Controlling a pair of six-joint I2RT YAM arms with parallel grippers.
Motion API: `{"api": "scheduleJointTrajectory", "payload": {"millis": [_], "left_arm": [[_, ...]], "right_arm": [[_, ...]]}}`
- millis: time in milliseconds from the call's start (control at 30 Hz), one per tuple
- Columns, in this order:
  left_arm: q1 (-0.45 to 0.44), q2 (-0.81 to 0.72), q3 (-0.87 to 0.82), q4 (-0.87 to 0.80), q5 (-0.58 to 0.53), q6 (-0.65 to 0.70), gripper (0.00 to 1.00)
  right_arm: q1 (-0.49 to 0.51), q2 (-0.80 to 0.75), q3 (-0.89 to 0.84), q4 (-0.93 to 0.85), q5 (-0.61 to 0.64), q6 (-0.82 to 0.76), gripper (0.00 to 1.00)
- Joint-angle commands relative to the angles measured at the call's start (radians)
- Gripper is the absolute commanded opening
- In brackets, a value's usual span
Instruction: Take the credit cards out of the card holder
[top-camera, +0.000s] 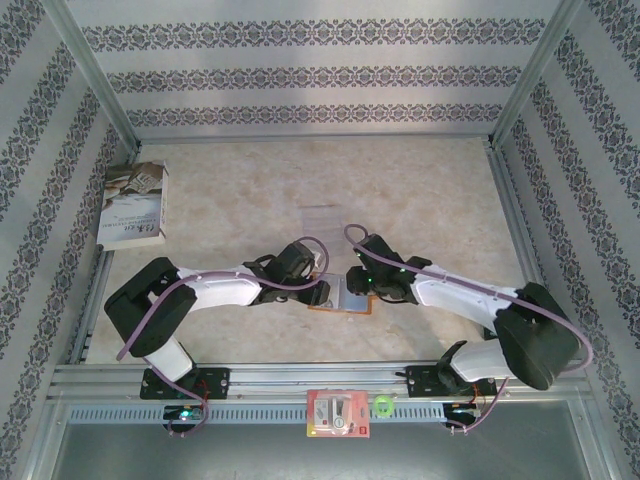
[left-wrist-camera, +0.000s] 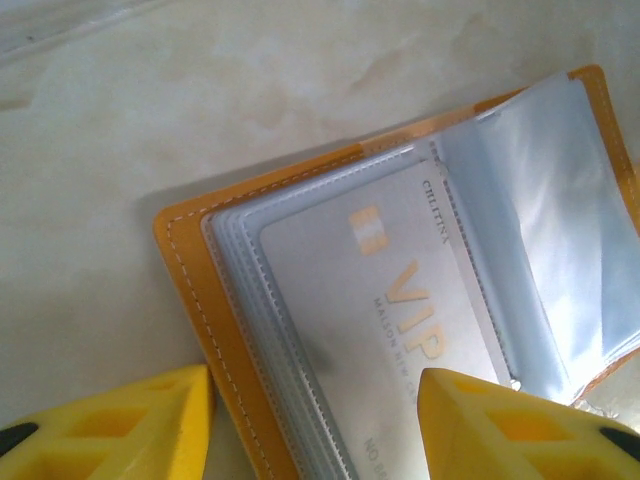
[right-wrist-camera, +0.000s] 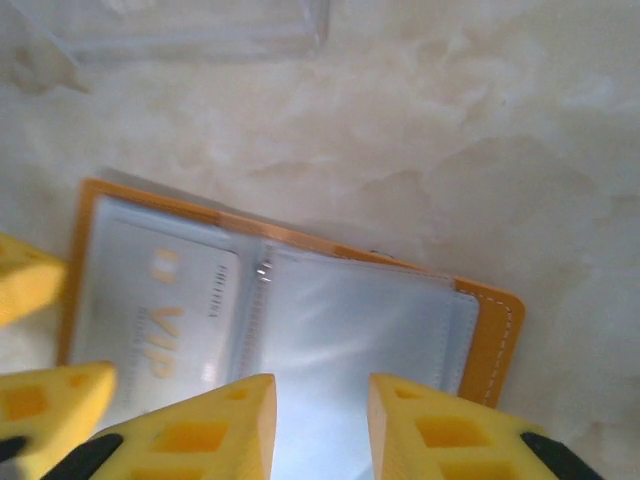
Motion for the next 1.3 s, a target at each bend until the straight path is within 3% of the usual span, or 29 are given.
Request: {"api": "scheduleJointTrajectory", "payload": {"millis": [0,267,567,833,967,1133,1267], "left_arm": [[-0.017,0.005,0.041,-0.032,-0.044,0.026,0.57],[-0.017,0.014,0.039,-0.062,-0.097,0.0,0.56],[-0.029,0.019,0.044,-0.033,-0.094,0.015,0.62],[-0.058,0.096,0.099,-0.094,-0.133,0.026,0.54],[-0.06,0.097,0.088,-0.121,-0.145,0.023,0.4],[-0.06,0.1,0.068,-0.131,-0.128,0.015,0.34],[-0.06,0.086,0.058,-0.14,-0.124,0.011,0.32]], "right_arm": [[-0.004,-0.042,-0.012,0.056,-0.038,0.017,0.34],[0.02,0.044,0.011,0.086,-0.14,0.036,0.38],[0.027,-0.004,-0.01,0.009,0.034,0.05,0.54],[0.019,-0.028,-0.034,-0.004,0.031,0.045,0.54],[0.028,-0.01,-0.019,0.014,-0.04,0.03,0.5],[0.036,0.055,0.014,0.042,-0.135,0.062,0.34],[0.035,0.078,0.017,0.069,-0.179,0.096,0.32]]}}
